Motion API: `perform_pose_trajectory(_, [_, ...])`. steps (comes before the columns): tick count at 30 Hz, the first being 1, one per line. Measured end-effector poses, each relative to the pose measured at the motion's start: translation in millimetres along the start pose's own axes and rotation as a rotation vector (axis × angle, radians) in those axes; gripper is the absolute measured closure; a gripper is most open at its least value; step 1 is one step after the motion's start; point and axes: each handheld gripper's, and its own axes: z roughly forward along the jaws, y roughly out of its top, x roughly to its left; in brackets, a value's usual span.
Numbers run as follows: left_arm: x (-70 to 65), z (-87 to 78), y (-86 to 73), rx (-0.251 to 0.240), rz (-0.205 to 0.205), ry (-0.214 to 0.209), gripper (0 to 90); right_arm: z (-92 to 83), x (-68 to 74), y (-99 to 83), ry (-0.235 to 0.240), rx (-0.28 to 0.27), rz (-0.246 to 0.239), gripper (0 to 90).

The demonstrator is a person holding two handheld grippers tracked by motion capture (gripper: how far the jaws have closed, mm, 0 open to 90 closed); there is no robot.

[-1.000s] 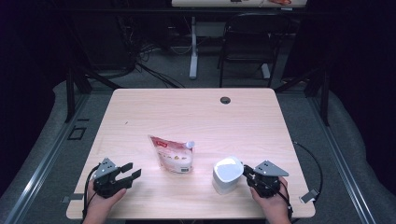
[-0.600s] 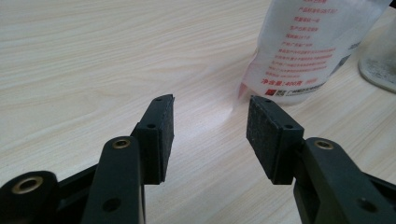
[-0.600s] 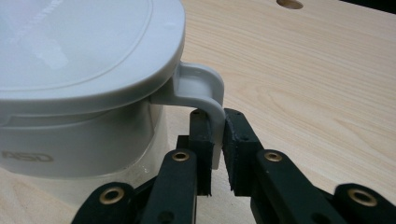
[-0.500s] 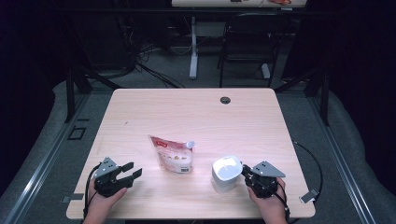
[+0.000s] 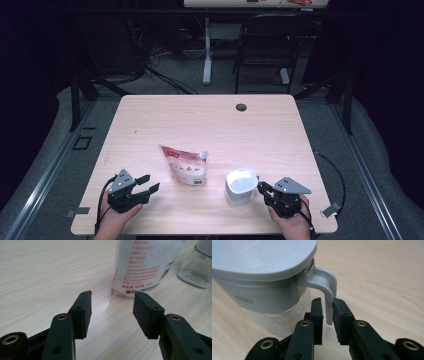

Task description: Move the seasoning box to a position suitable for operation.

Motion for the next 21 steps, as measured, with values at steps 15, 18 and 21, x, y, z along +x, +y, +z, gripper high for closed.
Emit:
perform_pose_trajectory(15, [-9.0,-1.3,1.9,-0.007,-0.004,-0.001,52.3,-24.2,-11.8,2.8,0.033,-0.122,0.046,69.7])
perform_pose_trajectory(18, [-9.6,-3.6,2.6,-0.015,-0.013,-0.005,53.1,-24.8,-17.6,2.0,0.029,-0.151,0.069,67.4])
perform_pose_trajectory(21, [-11.3,-3.9,2.7,0.001,-0.004,-0.018,53.0,-23.3,-20.3,2.3,0.020,-0.153,0.082,69.6])
